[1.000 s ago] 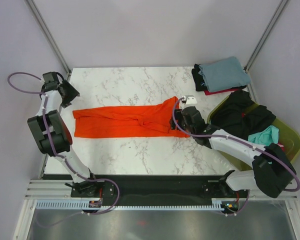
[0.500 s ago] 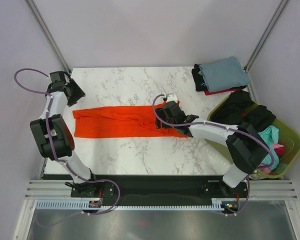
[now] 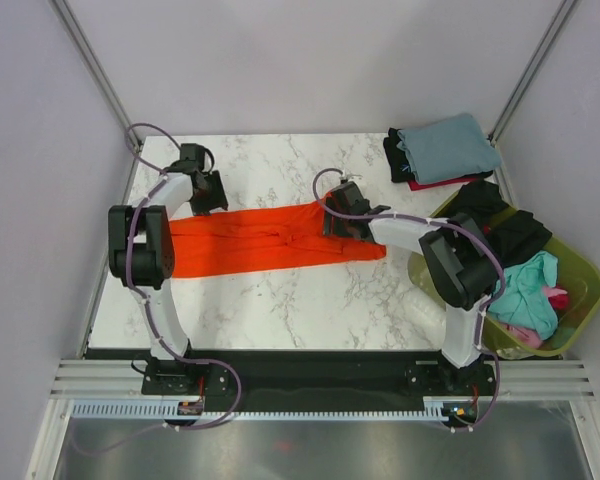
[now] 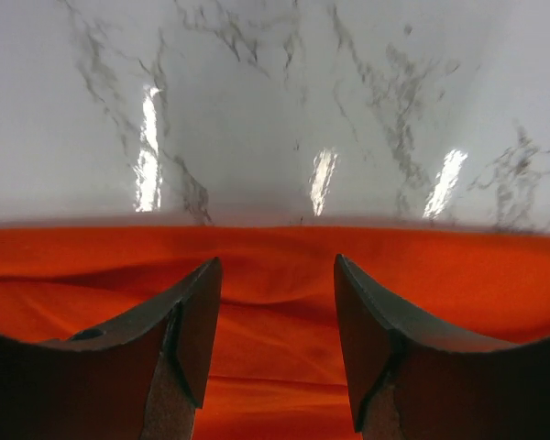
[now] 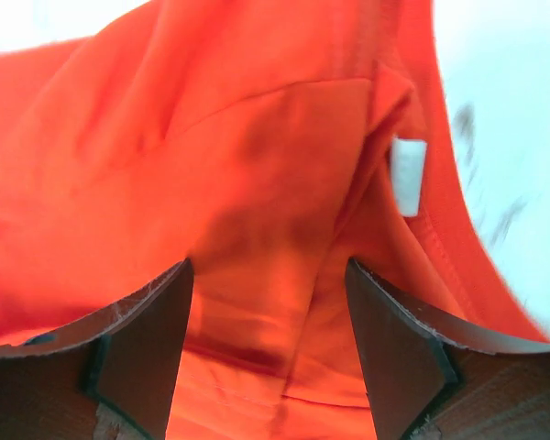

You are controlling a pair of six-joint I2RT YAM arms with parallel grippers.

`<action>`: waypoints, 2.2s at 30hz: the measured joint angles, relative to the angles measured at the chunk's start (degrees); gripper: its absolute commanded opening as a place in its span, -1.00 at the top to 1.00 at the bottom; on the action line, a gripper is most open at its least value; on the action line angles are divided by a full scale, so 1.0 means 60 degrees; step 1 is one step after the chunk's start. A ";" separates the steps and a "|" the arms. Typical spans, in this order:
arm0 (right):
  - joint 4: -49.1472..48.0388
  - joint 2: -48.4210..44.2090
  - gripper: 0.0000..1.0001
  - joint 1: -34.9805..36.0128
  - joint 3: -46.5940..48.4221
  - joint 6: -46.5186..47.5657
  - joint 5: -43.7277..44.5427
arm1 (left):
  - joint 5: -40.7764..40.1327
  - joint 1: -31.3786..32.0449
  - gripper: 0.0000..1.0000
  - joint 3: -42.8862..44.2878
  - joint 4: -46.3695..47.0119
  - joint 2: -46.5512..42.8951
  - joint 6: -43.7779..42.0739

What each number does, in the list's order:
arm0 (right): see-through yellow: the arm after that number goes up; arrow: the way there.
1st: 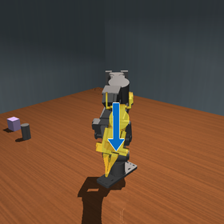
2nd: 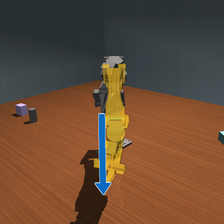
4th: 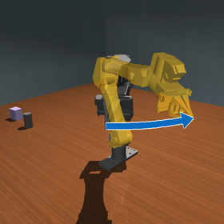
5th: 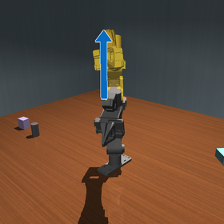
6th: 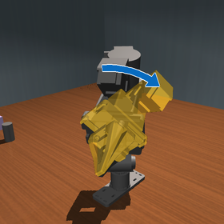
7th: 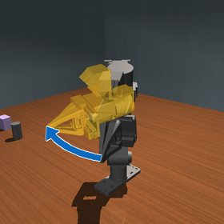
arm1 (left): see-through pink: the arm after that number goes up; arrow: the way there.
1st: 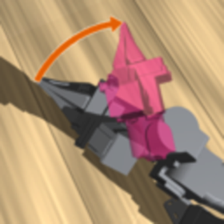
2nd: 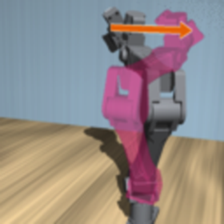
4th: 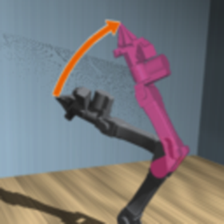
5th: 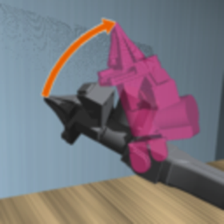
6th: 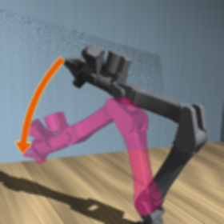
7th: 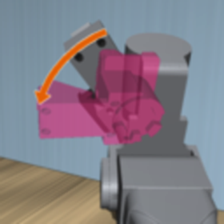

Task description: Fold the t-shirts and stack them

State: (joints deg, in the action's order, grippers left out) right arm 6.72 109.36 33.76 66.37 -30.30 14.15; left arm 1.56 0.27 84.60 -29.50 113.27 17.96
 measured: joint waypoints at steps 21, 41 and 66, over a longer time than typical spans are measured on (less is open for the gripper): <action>0.0390 0.8102 -0.38 -0.1643 1.2200 -0.1545 -0.3060 | 0.2095 0.3195 -0.25 -0.5475 -0.0131 -0.3770 0.2379; -0.3566 0.6328 -0.64 -0.1814 0.9428 -0.1708 -0.4175 | -0.0750 0.4360 -0.39 -0.0834 -0.0539 -0.2932 0.1512; 0.0841 -0.9555 -0.67 -0.2226 -0.4320 0.0404 -0.3027 | 0.0102 0.2233 0.70 0.8225 -0.1392 0.5734 0.0393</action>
State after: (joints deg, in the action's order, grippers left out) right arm 11.77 52.03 20.40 40.45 -27.88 -4.01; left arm 2.17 13.67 133.95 -37.85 147.68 20.32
